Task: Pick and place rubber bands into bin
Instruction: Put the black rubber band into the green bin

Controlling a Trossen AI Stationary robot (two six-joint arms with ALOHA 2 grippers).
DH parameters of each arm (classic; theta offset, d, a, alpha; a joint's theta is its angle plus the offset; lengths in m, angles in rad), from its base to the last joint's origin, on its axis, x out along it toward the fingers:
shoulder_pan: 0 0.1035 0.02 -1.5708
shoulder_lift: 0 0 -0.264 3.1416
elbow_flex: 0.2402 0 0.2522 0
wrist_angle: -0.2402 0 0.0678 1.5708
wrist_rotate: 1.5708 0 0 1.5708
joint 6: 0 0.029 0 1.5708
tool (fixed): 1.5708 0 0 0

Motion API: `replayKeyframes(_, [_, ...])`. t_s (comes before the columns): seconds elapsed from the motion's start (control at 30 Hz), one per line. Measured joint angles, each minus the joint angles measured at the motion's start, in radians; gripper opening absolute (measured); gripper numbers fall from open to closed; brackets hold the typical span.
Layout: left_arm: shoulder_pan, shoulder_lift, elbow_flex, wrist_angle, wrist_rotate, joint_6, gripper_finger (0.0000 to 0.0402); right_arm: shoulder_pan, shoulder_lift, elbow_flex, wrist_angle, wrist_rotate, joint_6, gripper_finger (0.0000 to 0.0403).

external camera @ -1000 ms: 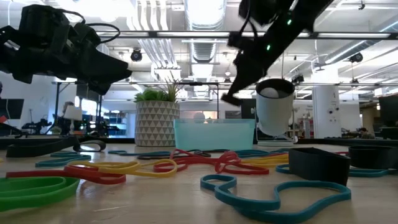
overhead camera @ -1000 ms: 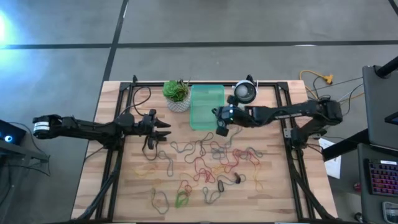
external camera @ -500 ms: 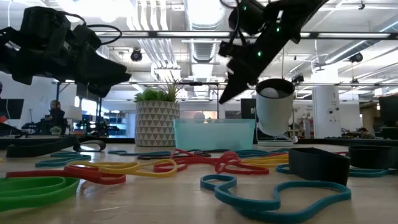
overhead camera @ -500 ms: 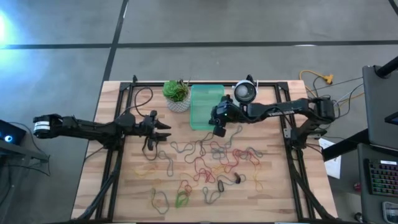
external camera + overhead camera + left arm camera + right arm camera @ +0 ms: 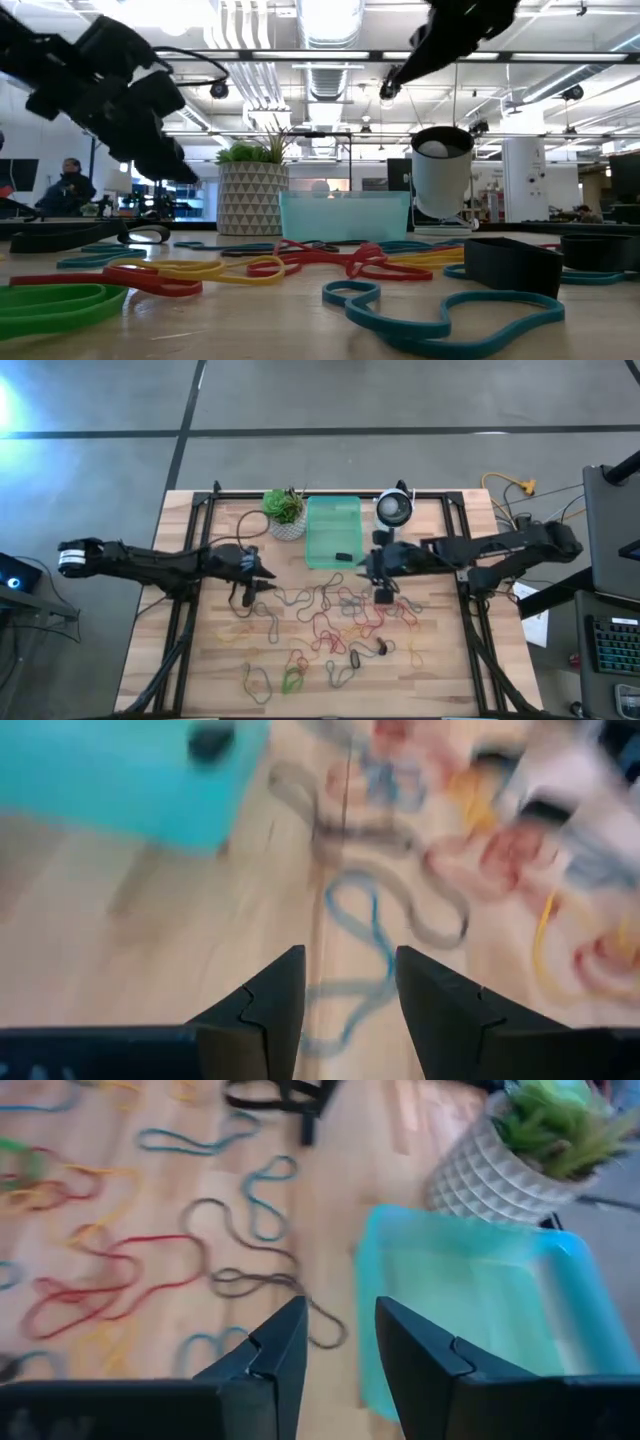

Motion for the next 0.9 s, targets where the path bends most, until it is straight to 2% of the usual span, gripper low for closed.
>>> replayKeyframes(0.13, [-0.041,0.05,0.127,-0.261,-0.121,0.002,0.0141,0.076,-0.056,-0.048,0.01,0.0,0.028,0.0109])
replayKeyframes(0.27, [-0.078,0.11,0.247,-0.436,-0.227,0.009,0.0141,0.13,-0.075,-0.093,0.02,0.002,0.089,0.0105])
replayKeyframes(0.5, [-0.093,0.255,0.363,-0.687,-0.244,0.051,0.0141,0.193,-0.078,-0.185,0.136,0.003,0.155,0.0109])
replayKeyframes(0.67, [-0.093,0.353,0.381,-0.719,-0.271,0.051,0.0141,0.225,-0.078,-0.215,0.218,0.003,0.178,0.0116])
replayKeyframes(0.9, [-0.092,0.417,0.386,-0.717,-0.299,0.051,0.0141,0.262,-0.078,-0.22,0.271,0.004,0.172,0.0111])
